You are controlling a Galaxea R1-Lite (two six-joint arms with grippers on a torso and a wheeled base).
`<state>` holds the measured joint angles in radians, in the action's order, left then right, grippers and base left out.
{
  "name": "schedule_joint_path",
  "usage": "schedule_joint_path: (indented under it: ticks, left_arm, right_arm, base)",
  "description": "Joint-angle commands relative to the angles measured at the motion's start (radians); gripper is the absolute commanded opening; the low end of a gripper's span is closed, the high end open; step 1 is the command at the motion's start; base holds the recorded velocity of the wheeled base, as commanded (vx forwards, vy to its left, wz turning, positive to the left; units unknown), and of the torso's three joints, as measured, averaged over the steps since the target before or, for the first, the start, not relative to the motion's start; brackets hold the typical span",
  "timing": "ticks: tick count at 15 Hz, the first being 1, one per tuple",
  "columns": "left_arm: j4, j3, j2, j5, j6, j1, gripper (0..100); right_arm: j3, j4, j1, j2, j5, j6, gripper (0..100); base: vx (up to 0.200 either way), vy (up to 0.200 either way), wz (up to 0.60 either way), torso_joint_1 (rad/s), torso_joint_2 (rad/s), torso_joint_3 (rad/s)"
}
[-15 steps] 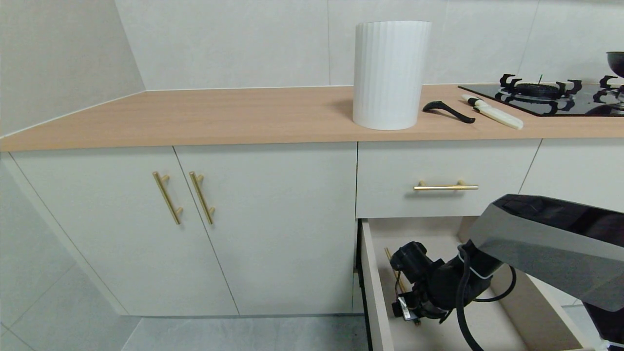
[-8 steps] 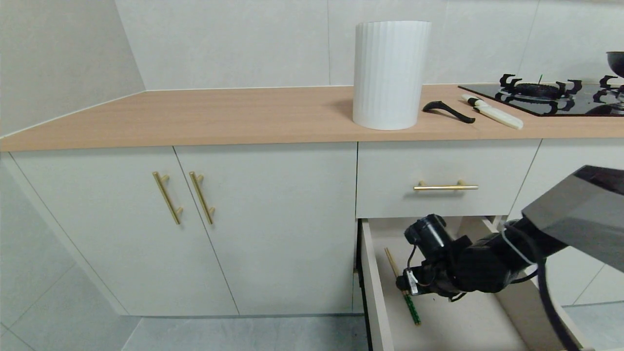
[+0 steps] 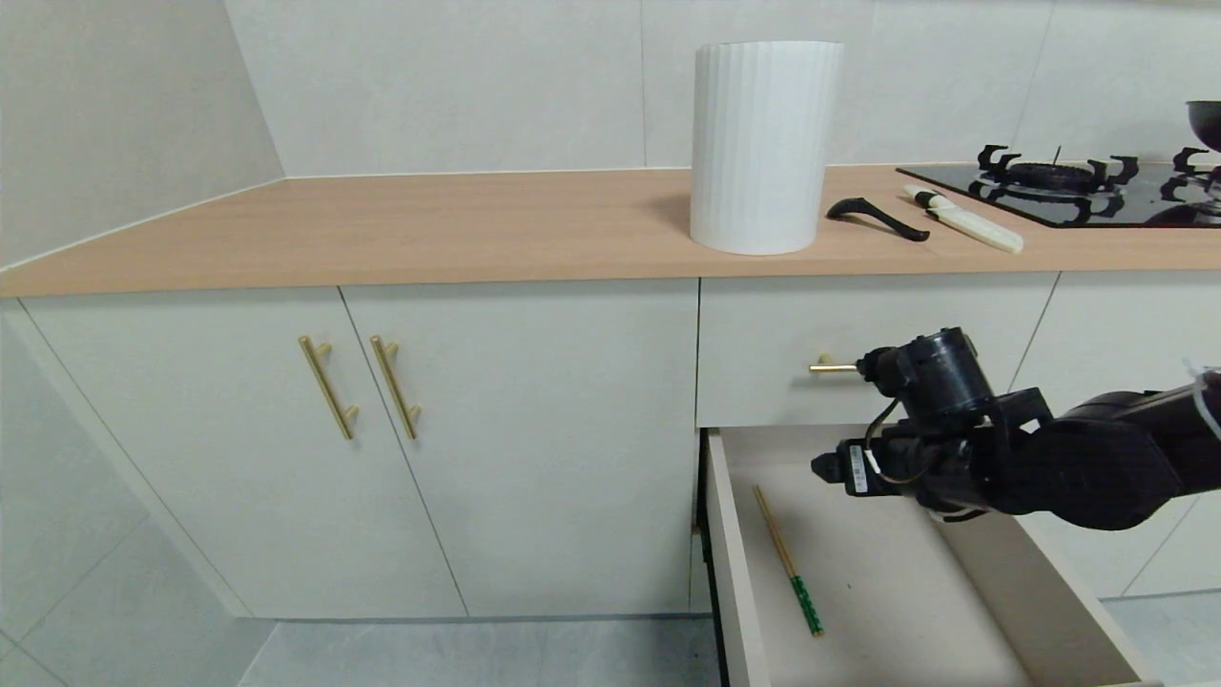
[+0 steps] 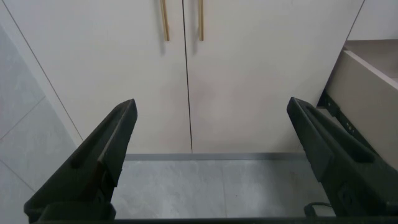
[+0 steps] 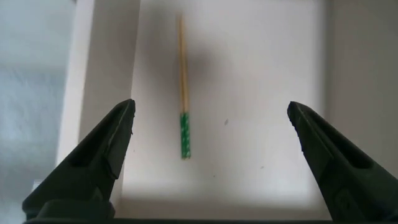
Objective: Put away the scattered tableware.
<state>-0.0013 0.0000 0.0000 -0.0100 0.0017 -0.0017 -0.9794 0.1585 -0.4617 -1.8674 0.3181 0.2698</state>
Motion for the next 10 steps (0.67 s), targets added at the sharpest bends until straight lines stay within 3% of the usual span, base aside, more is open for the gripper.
schedule_joint_path:
  ticks: [1, 6, 10]
  left_arm:
    - [0.000, 0.000, 0.002, -0.001, 0.000, 0.000, 100]
    - [0.000, 0.000, 0.002, -0.001, 0.000, 0.000, 100]
    - [0.000, 0.000, 0.002, -0.001, 0.000, 0.000, 100]
  right_arm:
    - [0.001, 0.001, 0.018, 0.068, -0.001, -0.012, 100]
    - [-0.005, 0.003, 0.069, 0.123, -0.001, -0.032, 100]
    - [-0.002, 0.004, 0.086, 0.143, -0.001, -0.049, 100]
  base:
    - [0.000, 0.000, 0.00, 0.000, 0.00, 0.000]
    - [0.000, 0.000, 0.00, 0.000, 0.00, 0.000]
    - [0.000, 0.000, 0.00, 0.044, -0.23, -0.221]
